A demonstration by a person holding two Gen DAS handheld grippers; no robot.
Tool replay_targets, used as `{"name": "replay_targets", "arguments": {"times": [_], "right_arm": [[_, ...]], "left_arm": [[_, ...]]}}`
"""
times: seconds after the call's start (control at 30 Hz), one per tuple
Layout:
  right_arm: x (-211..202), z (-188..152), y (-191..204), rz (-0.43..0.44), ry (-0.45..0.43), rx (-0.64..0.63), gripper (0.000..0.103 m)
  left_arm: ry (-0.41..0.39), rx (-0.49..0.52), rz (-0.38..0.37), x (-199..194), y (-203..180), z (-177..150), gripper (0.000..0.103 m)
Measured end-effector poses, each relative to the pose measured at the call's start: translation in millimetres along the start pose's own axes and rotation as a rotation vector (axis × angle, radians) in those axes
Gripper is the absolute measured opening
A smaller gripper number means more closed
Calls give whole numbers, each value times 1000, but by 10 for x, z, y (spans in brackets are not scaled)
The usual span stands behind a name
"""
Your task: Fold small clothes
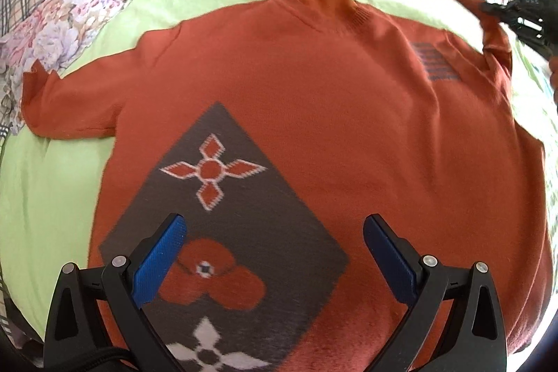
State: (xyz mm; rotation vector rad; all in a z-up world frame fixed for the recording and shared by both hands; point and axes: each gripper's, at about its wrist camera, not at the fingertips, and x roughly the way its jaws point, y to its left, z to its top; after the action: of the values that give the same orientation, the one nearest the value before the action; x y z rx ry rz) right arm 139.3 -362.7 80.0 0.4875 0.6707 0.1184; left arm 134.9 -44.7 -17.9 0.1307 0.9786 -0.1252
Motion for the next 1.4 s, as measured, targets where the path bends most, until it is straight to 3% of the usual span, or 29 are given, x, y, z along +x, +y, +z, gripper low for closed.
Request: {"name": "replay_targets", "arguments": {"times": [0.2, 0.37, 0.57, 0.67, 0.7, 0.73, 0.8, 0.9, 1.03, 1.1, 1.13, 1.17, 1.23, 1.3, 1.4], "right_arm": [[843, -455, 975, 222, 178, -9, 5], [1432, -719, 1558, 322, 293, 0, 5], [1910, -1044, 1883, 394, 400, -2, 5], [2018, -1156, 1883, 410, 426, 23, 11], [2047, -1175, 1850, 408, 433, 42, 18], [2063, -1182, 1833, 407, 440, 56, 31], [2008, -1157, 1778, 414, 424, 80, 45], [1730, -1096, 1666, 404, 354, 92, 46], [1208, -1043, 1450, 354, 245, 118, 47], [939, -1056, 1331, 336, 198, 139, 49], [793, -1075, 1265, 325, 172, 153, 52], [686, -1107, 1209, 314, 154, 164, 53], [461, -1174, 1083, 299, 119, 185, 53], [289, -1238, 978, 290, 96, 203, 53], [42, -1325, 831, 262, 58, 212, 55]], "left_arm": [[-43, -72, -54, -46, 314, 149, 102], [-71, -149, -144, -38, 633, 212, 102], [-37, -250, -260, 132, 892, 292, 102], [-25, -274, -285, 216, 929, 356, 102], [-19, -275, -298, 252, 920, 390, 102], [-16, -274, -310, 291, 907, 433, 102], [-10, -263, -338, 364, 833, 525, 102], [-2, -224, -350, 542, 660, 706, 102], [11, -202, -266, 863, 554, 944, 101], [-1, -191, -211, 970, 538, 1065, 94], [-12, -180, -191, 977, 540, 1102, 77], [-24, -164, -173, 970, 541, 1132, 48], [-22, -151, -195, 947, 606, 1151, 17], [-24, -181, -198, 859, 783, 1060, 21], [-26, -255, -238, 784, 1102, 857, 40]]}}
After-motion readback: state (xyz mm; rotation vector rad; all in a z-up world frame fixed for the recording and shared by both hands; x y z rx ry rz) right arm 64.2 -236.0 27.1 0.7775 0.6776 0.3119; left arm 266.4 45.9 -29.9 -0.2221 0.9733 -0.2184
